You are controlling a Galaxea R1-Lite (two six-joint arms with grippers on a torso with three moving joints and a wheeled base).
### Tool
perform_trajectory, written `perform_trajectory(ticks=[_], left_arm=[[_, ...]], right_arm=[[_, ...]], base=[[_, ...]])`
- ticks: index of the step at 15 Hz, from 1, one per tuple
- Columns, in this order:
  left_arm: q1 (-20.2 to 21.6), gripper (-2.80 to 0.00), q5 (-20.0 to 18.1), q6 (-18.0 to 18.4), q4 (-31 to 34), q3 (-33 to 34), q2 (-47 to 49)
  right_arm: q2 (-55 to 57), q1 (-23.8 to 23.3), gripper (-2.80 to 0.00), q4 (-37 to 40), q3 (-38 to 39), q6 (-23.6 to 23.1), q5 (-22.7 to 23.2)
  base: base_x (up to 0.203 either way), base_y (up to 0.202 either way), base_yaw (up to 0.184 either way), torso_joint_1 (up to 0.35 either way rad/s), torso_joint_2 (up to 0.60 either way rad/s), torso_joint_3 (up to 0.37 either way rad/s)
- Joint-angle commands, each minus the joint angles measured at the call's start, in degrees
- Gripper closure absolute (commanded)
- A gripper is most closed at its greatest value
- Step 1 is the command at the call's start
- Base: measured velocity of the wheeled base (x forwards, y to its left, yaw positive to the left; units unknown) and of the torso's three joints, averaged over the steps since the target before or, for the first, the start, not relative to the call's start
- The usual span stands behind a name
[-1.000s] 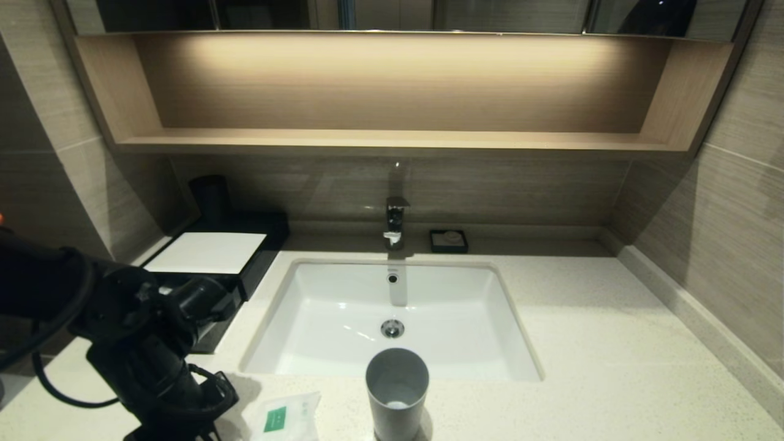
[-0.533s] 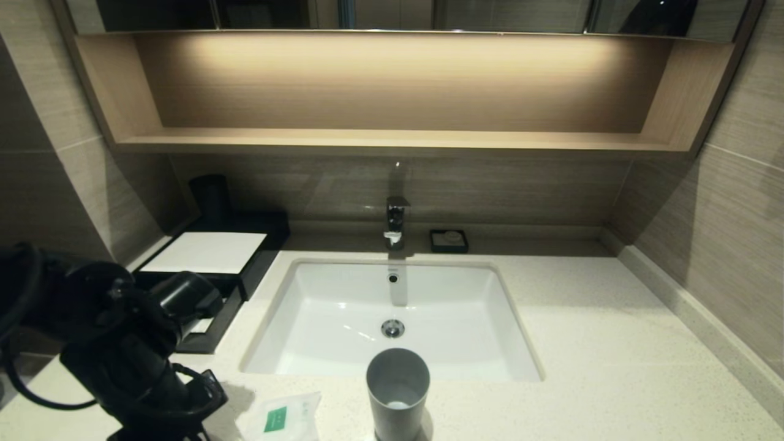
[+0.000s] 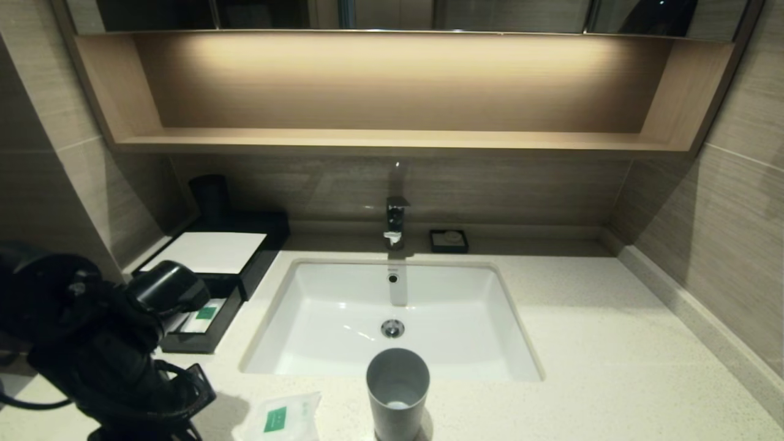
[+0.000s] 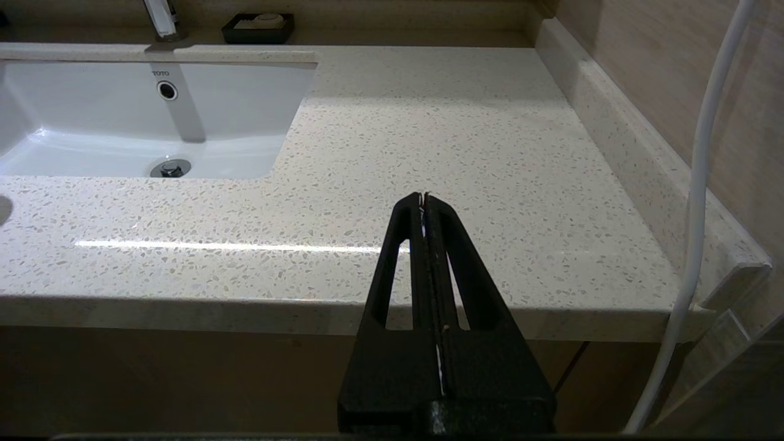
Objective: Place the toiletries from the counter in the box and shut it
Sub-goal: Pick up the bathroom toiletry
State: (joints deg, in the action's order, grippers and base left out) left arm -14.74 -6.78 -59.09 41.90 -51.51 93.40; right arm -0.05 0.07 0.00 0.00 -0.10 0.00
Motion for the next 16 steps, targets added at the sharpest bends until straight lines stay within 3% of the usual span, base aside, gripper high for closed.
perform_trajectory(ticks=[1,4,7,9,12,16], left_arm=[[-0.03,0.0,3.45,0.71,0.2,-0.16,-1.78],[-0.03,0.0,6.93,3.86,0.17,-0.25,-5.42],[-0.03,0.0,7.68,8.39,0.49,-1.09,-9.92],[0.05,0.0,9.06,14.09,2.45,-2.0,-11.47],[0.38,0.0,18.04,23.84,4.02,-2.37,-11.68],[4.8,0.0,19.69,34.95,3.52,-5.43,-11.23]], right_arm=[[0.05,0.01,0.0,0.0,0.09,-0.06,0.0],[0.05,0.01,0.0,0.0,0.09,0.01,0.0],[0.05,0.01,0.0,0.0,0.09,-0.06,0.0],[0.05,0.01,0.0,-0.01,0.09,-0.07,0.0],[0.05,0.01,0.0,0.0,0.09,-0.05,0.0],[0.05,0.01,0.0,0.0,0.09,0.01,0.0]], base=[[0.0,0.0,0.0,0.0,0.0,0.0],[0.0,0.0,0.0,0.0,0.0,0.0],[0.0,0.0,0.0,0.0,0.0,0.0],[0.0,0.0,0.0,0.0,0.0,0.0],[0.0,0.0,0.0,0.0,0.0,0.0],[0.0,0.0,0.0,0.0,0.0,0.0]])
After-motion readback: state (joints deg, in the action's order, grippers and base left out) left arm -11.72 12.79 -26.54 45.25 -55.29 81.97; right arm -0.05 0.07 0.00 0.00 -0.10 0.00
